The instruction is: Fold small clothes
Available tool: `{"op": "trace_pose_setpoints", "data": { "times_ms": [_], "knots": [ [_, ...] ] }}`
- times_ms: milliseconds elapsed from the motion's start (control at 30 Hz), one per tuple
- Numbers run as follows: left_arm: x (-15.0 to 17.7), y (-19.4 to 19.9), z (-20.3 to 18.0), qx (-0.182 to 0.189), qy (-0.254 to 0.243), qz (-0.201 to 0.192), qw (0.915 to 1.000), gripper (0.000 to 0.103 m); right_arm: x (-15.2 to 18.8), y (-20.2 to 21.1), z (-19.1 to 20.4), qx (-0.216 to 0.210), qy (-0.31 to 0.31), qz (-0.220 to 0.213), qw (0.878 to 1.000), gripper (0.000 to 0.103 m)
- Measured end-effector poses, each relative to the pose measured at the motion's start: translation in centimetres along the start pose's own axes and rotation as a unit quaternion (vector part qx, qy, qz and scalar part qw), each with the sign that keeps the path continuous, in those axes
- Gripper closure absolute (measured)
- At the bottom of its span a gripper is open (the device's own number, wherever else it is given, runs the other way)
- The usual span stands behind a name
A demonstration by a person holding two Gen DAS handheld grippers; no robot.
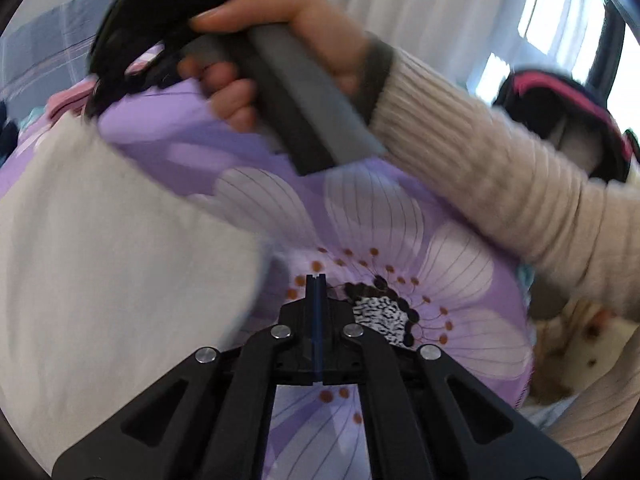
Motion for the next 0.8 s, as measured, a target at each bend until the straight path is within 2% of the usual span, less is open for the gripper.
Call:
{"op": "trace_pose_setpoints", "data": {
  "times_ms": [67,100,133,167,200,267,367,400,467,533,567,600,633,700,733,800],
  "knots": [
    [0.0,0.5,0.1,0.007,0.004,-0.008,0.9999,0.103,0.6,-0.8,-1.0,0.004,-0.014,0.011,1.000,0.096],
    [0.0,1.0,0.0,0.011,0.005,-0.016,0.9998,0.103,0.8,-0.7,-1.5,-0.005,-0.026,0.011,1.000,0.094],
    [0.0,1.7,0.0,0.012,0.005,-0.023,0.9997,0.103,0.8,-0.5,-1.8,-0.021,-0.035,0.013,0.999,0.088],
    [0.0,2.1,0.0,0.008,0.002,-0.025,0.9997,0.099,0.7,-0.2,-2.0,-0.035,-0.044,0.015,0.998,0.067],
    [0.1,2.6,0.2,0.001,0.000,-0.026,0.9997,0.088,0.4,0.3,-2.0,-0.051,-0.049,0.010,0.997,0.050],
    [0.0,3.6,0.6,-0.028,-0.003,-0.035,0.9990,0.071,-0.1,0.9,-1.5,-0.061,-0.038,0.003,0.997,0.048],
    [-0.1,4.4,1.9,-0.045,0.009,-0.049,0.9977,0.068,-1.0,0.6,-0.4,-0.074,-0.023,0.013,0.997,0.046],
    [-0.2,4.3,2.4,-0.041,0.016,-0.048,0.9979,0.065,-1.2,-0.3,0.1,-0.076,-0.015,0.034,0.996,0.042],
    [0.1,2.8,3.4,-0.016,0.034,-0.023,0.9990,0.063,-1.4,-2.2,0.9,-0.077,-0.012,0.068,0.995,0.041],
    [0.9,1.2,3.9,-0.002,0.039,-0.002,0.9992,0.058,-1.7,-4.3,1.4,-0.070,-0.025,0.088,0.993,0.044],
    [0.8,1.4,3.8,0.011,0.038,-0.004,0.9992,0.048,-2.1,-5.0,1.6,-0.058,-0.033,0.082,0.994,0.061],
    [0.8,1.4,3.7,0.013,0.036,-0.002,0.9993,0.048,-2.5,-5.2,1.7,-0.050,-0.040,0.073,0.995,0.089],
    [0.8,1.3,3.6,0.008,0.033,0.001,0.9994,0.048,-2.9,-5.1,1.7,-0.053,-0.049,0.058,0.996,0.099],
    [0.9,1.1,3.2,-0.006,0.020,0.005,0.9998,0.047,-3.6,-3.7,1.7,-0.091,-0.059,0.004,0.994,0.101],
    [0.9,0.9,2.9,-0.014,0.014,0.007,0.9998,0.046,-3.7,-3.0,1.9,-0.094,-0.053,-0.015,0.994,0.101],
    [1.0,0.7,2.3,-0.030,-0.003,0.013,0.9995,0.041,-3.5,-2.5,1.8,-0.043,-0.030,-0.040,0.998,0.101]
  ]
}}
Point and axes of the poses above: each gripper's, at about its wrist camera, not at the fingertips, and y roughly against the way its jaws point, z to its left, x to its underside, the point moved 2 cm from there along -y, roughly the way its jaws point, and after that the axes turned 11 degrees about x, right-handed, at the moved point
